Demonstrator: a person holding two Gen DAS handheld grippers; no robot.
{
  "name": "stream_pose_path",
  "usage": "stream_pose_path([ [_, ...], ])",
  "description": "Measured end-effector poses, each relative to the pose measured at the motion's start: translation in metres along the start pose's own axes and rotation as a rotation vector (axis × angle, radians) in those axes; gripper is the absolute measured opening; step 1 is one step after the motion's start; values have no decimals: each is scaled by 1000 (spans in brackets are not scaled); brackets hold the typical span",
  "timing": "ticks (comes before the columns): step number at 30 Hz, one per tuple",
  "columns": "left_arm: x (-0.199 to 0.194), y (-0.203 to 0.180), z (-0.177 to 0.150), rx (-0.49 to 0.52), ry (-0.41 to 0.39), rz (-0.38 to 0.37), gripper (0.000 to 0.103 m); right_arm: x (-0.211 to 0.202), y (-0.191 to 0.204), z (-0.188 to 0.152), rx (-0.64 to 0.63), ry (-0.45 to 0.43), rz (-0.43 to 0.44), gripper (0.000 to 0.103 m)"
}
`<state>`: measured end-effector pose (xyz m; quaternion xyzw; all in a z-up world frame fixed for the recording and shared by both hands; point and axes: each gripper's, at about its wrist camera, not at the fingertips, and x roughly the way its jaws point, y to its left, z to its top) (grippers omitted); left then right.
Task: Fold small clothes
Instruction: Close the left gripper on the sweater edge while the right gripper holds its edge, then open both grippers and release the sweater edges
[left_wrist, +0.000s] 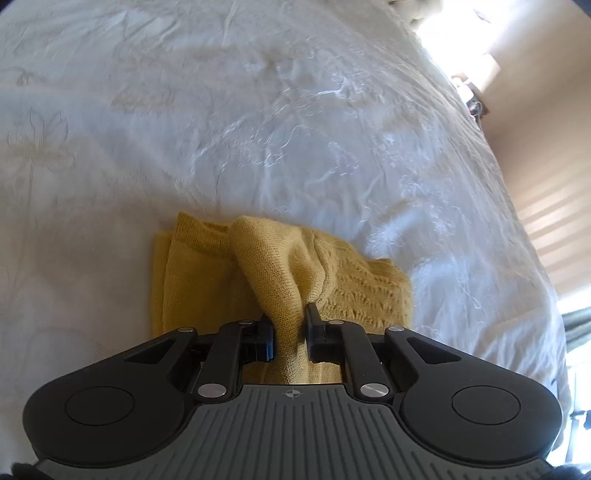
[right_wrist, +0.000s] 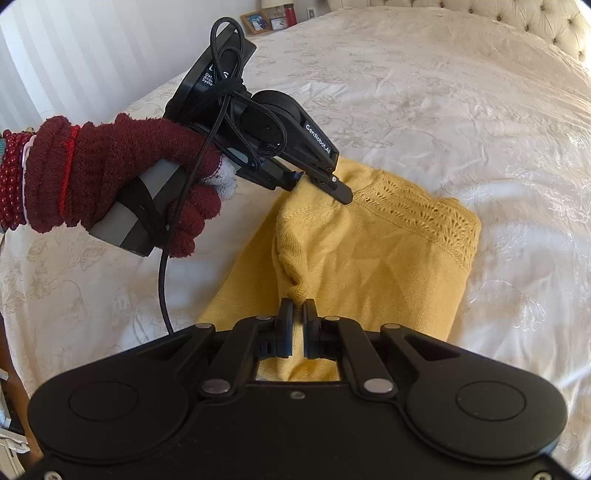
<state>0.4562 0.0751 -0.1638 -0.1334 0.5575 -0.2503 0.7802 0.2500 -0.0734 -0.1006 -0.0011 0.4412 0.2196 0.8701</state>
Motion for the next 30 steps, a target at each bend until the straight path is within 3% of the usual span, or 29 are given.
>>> stream_pose_path([
  [5, -26, -3, 6, 90, -18, 10, 14, 10, 24, 4, -57, 5, 65, 9],
  [8, -7, 12, 9, 103, 26, 84, 17, 43, 37, 0, -92, 74, 81, 11],
  [9, 0, 19, 7, 99, 40, 124, 18, 53, 39, -1, -97, 96, 91, 18],
  [10, 6, 26, 7, 94, 52, 156, 23, 62, 40, -3, -91, 125, 115, 18],
  [12, 7, 39, 4, 52, 35, 146, 30, 63, 39, -3, -73, 129, 164, 19],
  [13, 3, 44, 3, 26, 12, 166, 42, 57, 39, -3, -70, 115, 175, 19],
  [14, -2, 46, 1, 15, -17, 199, 47, 49, 36, -2, -64, 98, 178, 19],
  [16, -16, 47, -2, 28, -73, 243, 51, 35, 24, 3, -25, 59, 168, 33],
  [18, -27, 45, -2, 32, -106, 245, 59, 25, 8, 8, 25, 13, 140, 69],
  [19, -33, 42, -2, 35, -118, 237, 64, 22, -3, 10, 54, -3, 124, 72],
  [22, -41, 28, -3, 84, -149, 217, 75, 29, -37, 23, 135, -5, 57, 71],
  [24, -37, 15, -4, 126, -153, 210, 78, 40, -54, 31, 150, 10, 35, 72],
  [30, 4, 7, -8, 172, -63, 206, 79, 72, -84, 48, 107, 41, 24, 74],
])
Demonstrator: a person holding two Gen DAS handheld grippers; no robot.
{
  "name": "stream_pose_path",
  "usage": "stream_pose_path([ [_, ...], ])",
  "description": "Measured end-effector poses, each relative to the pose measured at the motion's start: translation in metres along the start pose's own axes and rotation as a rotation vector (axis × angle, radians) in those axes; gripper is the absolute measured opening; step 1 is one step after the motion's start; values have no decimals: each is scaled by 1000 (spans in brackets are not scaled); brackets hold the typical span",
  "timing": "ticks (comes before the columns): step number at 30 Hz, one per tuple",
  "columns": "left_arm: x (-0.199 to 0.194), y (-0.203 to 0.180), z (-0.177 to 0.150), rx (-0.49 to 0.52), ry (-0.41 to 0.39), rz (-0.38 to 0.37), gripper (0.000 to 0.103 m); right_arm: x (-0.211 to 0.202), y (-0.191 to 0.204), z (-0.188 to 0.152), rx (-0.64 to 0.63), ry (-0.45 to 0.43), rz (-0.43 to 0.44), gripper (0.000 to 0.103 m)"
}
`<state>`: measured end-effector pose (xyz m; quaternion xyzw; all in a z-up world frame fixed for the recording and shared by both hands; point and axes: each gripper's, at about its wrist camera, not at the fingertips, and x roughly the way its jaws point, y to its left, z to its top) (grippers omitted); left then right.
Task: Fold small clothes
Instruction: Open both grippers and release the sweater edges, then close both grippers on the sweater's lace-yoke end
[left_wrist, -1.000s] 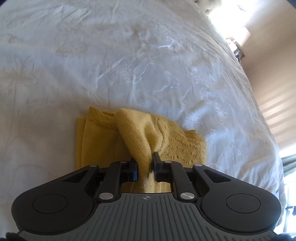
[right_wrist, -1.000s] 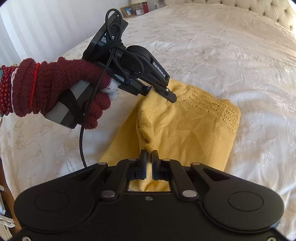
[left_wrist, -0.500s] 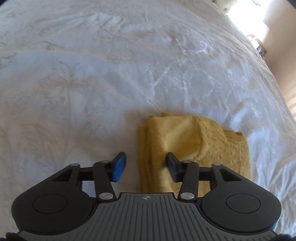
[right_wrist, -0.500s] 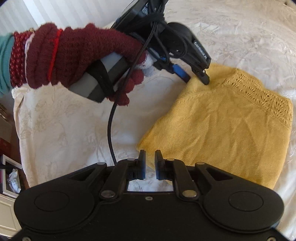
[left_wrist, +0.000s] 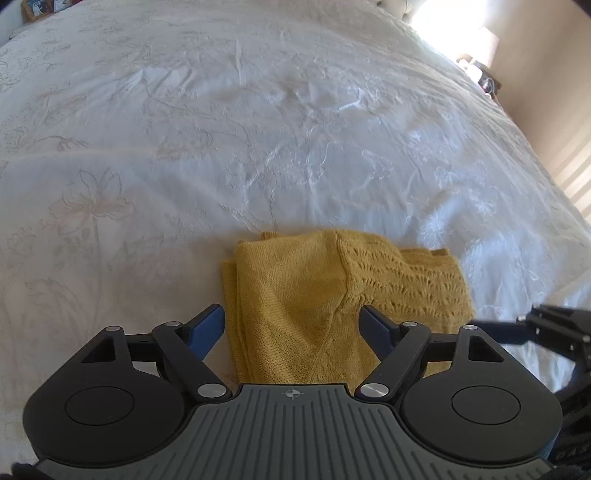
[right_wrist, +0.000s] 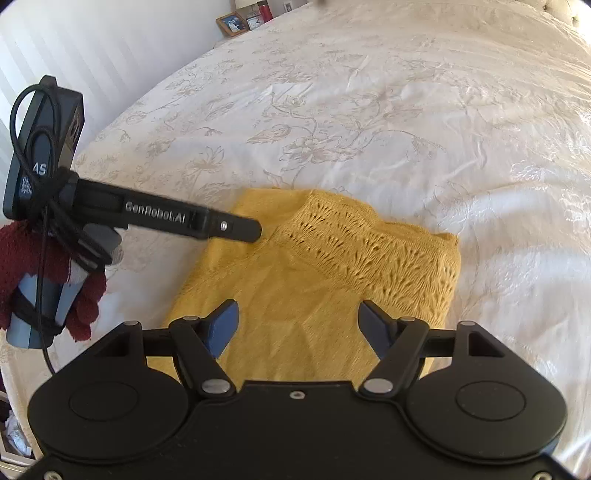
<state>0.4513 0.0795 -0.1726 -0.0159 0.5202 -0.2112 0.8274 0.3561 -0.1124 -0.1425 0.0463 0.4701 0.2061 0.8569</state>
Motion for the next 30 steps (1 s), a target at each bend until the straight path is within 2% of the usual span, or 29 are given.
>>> stream_pose_path([
  [3, 19, 6, -6, 10, 59, 45, 81, 19, -24, 8, 32, 48, -60, 74],
  [5, 23, 13, -8, -16, 63, 35, 90, 29, -39, 11, 71, 78, -79, 74],
  [7, 24, 15, -8, -14, 67, 41, 92, 34, -49, 15, 104, 89, -89, 73],
  [15, 17, 10, -6, -28, 72, 53, 93, 25, -55, 15, 197, 50, -142, 75],
  [18, 1, 11, -12, -64, 47, 33, 93, 11, -59, 10, 257, 1, -121, 83],
  [21, -15, 15, -22, -136, 33, -5, 93, -3, -63, -3, 317, -31, -87, 86],
  [26, -25, 20, -42, -207, 49, -47, 93, -15, -68, -27, 371, -19, -45, 87],
  [30, -16, 21, -47, -213, 81, -57, 93, -14, -71, -40, 406, 4, -14, 89],
])
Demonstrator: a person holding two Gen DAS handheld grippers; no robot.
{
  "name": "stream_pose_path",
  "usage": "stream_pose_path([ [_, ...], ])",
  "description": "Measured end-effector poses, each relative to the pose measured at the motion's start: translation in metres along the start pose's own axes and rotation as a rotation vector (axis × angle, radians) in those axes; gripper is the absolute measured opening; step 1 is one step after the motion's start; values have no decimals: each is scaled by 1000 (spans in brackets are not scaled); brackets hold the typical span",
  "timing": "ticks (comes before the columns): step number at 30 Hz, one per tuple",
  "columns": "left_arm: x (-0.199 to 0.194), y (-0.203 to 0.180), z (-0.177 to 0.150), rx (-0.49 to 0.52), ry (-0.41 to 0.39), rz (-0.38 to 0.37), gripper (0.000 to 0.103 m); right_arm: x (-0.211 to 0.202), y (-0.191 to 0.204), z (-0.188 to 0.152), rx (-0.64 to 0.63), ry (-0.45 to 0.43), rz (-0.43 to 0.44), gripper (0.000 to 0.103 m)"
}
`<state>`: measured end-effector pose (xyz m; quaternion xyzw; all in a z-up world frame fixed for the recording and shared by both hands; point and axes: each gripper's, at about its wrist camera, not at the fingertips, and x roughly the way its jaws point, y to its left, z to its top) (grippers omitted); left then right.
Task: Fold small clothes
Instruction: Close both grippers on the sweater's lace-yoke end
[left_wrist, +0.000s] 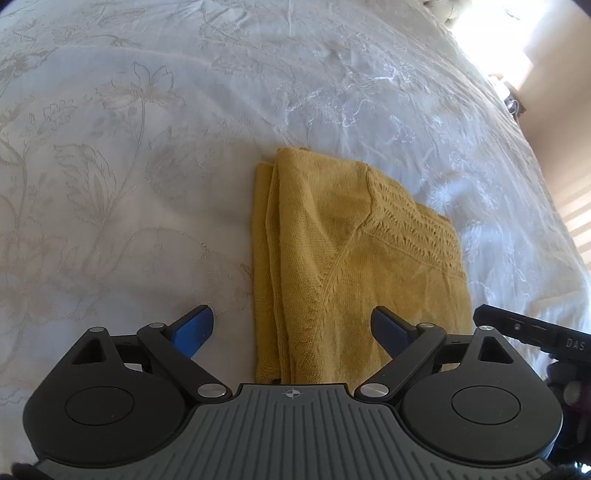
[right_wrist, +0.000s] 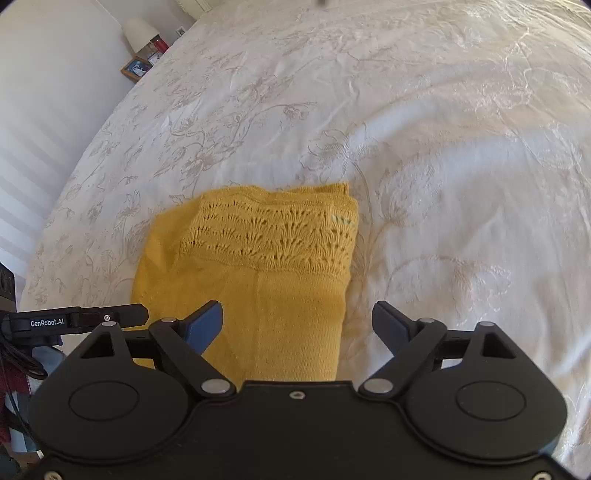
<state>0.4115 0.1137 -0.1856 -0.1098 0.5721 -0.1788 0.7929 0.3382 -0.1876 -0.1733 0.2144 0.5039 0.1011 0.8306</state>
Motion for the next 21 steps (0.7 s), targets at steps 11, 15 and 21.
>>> stream_pose_path([
  [11, 42, -4, 34, 64, 47, 10, 102, 47, -11, 19, 87, 71, 109, 97],
  [15, 50, -8, 44, 93, 56, 20, 103, 64, -12, 26, 121, 84, 158, 103],
  [21, 51, -9, 42, 115, 23, 25, 103, 65, -31, 25, 234, 36, 241, 103],
])
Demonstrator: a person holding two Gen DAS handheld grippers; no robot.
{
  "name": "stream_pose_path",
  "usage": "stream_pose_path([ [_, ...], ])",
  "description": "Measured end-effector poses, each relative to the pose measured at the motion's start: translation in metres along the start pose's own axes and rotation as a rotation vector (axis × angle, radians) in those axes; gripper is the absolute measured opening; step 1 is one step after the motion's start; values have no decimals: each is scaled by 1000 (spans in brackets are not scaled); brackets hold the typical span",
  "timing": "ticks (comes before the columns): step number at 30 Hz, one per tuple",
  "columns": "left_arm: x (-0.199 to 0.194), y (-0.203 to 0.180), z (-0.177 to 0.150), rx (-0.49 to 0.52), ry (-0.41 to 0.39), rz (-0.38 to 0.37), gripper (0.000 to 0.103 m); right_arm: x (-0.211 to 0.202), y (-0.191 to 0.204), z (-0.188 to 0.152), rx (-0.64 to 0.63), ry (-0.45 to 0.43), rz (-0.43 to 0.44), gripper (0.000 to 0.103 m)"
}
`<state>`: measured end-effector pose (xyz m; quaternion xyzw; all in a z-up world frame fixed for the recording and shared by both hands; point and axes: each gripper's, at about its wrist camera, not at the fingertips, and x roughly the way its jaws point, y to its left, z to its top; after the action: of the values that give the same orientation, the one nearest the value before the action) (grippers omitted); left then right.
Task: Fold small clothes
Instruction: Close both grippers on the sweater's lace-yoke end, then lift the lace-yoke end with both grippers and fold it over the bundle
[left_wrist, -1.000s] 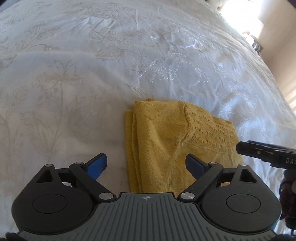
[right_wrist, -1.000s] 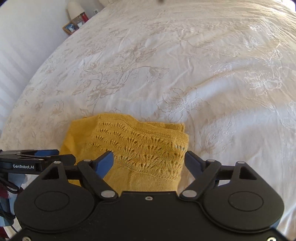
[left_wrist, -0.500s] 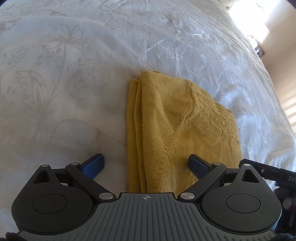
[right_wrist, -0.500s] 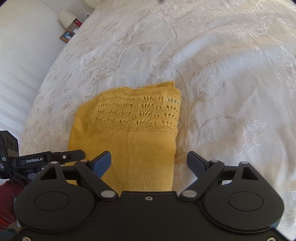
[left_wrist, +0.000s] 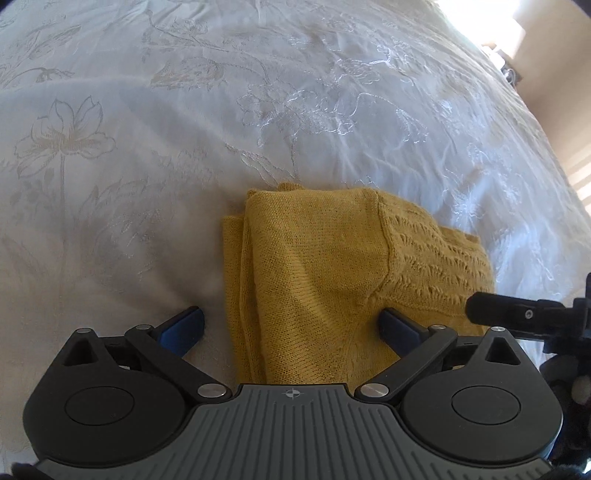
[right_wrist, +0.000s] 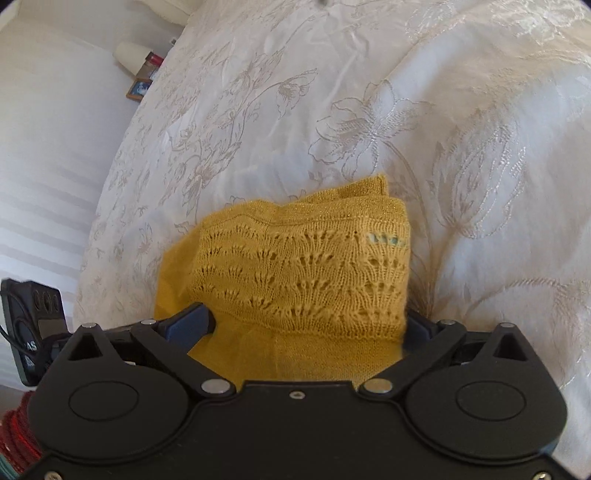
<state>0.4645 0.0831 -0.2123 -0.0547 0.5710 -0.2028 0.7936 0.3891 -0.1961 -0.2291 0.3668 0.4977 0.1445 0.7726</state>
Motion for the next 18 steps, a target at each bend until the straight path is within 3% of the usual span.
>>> stream_pose_path([
  [3, 0, 2, 1, -16, -28, -23, 102, -7, -15, 1, 83, -10, 74, 103],
  [5, -4, 4, -1, -28, -52, -36, 95, -7, -15, 4, 93, 19, 73, 103],
  [7, -10, 4, -2, -24, -74, -71, 50, -5, -7, 4, 56, 58, 56, 103],
  [8, -10, 3, -2, -40, -69, -103, 44, -3, -1, 3, 23, 69, 48, 98],
  [9, -11, 1, -2, -52, -69, -109, 36, -3, 5, 1, -15, 70, 29, 72],
  [10, -12, -2, -2, -44, -71, -106, 31, -3, 14, -2, -71, 66, -40, 57],
  [12, -17, -13, -3, -6, -90, -84, 28, -8, 25, -7, -138, 42, -65, 46],
  [18, -54, -41, -11, 40, -178, -93, 25, -49, 67, -22, -280, -39, -108, 37],
])
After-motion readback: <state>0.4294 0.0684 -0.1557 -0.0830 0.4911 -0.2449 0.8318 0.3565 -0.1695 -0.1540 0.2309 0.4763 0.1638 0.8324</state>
